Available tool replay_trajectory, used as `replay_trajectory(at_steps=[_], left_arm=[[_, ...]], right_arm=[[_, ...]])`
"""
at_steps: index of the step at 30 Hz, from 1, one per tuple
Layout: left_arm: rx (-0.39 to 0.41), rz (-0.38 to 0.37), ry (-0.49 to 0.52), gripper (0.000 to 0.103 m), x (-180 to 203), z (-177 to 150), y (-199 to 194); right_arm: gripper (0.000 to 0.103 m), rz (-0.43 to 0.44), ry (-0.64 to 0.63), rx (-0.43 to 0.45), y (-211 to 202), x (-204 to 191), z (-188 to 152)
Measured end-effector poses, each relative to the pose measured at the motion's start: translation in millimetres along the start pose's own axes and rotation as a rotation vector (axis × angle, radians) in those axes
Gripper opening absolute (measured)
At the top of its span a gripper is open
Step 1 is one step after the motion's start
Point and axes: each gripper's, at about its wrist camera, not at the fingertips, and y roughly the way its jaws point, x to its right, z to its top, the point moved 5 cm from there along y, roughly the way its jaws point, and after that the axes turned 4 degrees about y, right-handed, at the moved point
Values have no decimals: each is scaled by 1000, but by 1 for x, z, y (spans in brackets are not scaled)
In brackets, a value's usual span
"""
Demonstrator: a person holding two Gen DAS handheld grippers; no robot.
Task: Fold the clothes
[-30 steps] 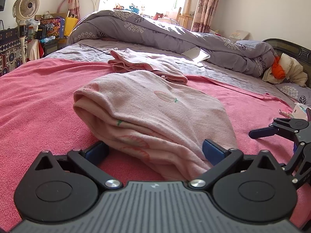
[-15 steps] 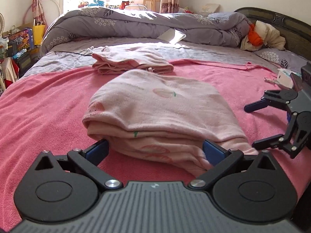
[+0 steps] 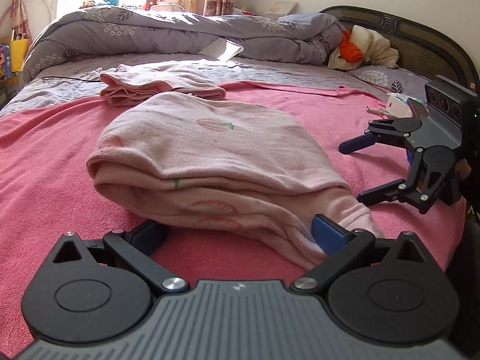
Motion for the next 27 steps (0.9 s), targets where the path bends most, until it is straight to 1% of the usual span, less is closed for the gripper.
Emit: replay_trajectory(at_steps=[6,10,17,21,27], left_arm=[[-55,-48,91,103,2,1,-1],[-35,-39,77,103,2,2,4],[-23,-82,38,103,-6,3,5],[-25,-66,52,103,-3,4,6],[-26,-58,46,103,-3,5,8]], right_arm=[[103,3,2,0,0,1,0],[103,10,11,-2,1,2,0],[103,9,10,-1,1,1,-1],[103,9,11,-2,1,2,-1],[103,8,10,-2,1,1,-1]])
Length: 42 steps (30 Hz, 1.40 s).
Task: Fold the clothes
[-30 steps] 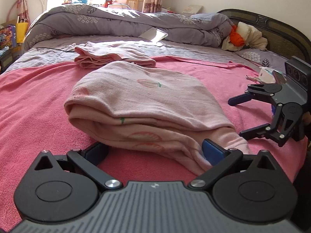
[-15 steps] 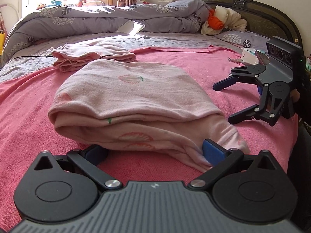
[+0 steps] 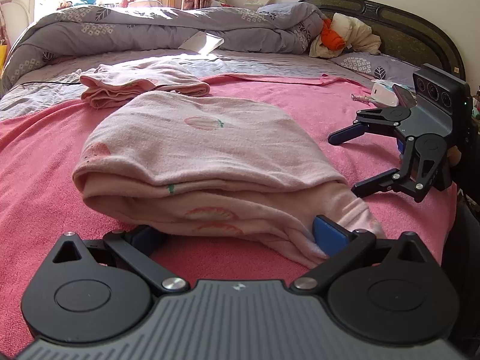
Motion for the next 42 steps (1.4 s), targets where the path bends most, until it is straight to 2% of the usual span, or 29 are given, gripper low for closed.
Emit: replay_trajectory(at_steps=[5,18,42], left_arm=[[1,27,19,103,4,-1,-1],[33,13,-16,103,0,-3,-1],[37,22,-19,103,1,-3,-1]], right_arm=[[103,1,0,1,0,1,0],[103,11,16,4,1,2,0],[103,15,19,5,1,3,0]])
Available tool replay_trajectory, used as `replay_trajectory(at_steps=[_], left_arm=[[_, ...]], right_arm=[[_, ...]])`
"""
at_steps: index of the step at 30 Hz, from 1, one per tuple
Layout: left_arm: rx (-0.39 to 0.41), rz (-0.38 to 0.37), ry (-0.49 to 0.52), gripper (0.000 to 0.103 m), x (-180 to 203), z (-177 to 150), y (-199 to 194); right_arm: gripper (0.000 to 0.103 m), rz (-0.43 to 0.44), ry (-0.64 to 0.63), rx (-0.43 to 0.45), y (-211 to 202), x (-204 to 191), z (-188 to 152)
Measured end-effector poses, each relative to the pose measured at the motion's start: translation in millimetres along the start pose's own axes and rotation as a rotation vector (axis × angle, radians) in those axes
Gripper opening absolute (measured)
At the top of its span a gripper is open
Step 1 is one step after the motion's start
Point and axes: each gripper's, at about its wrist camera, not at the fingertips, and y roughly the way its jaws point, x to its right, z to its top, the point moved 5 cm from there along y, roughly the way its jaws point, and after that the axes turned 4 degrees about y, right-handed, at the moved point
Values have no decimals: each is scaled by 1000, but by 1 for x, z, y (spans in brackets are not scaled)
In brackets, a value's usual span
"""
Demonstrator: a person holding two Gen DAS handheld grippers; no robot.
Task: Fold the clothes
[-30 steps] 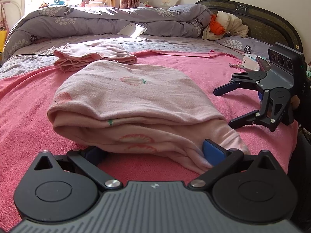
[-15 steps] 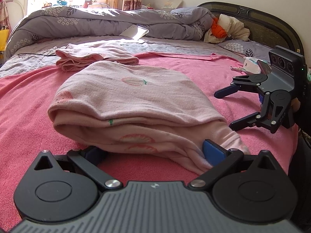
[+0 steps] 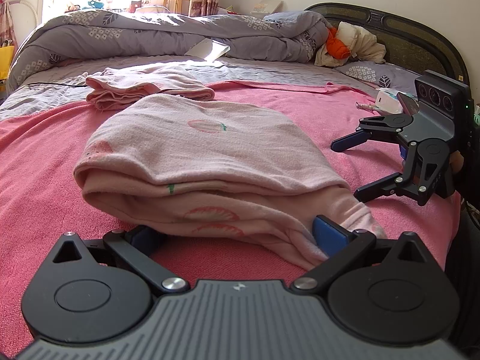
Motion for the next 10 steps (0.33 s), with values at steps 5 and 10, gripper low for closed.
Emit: replay_trajectory(at_steps=[5,10], left_arm=[[4,1,1,103,0,-1,0],[5,-1,-4,103,-1,-1,0]], right_arm=[[103,1,0,0,0,0,0],[103,1,2,0,0,0,0]])
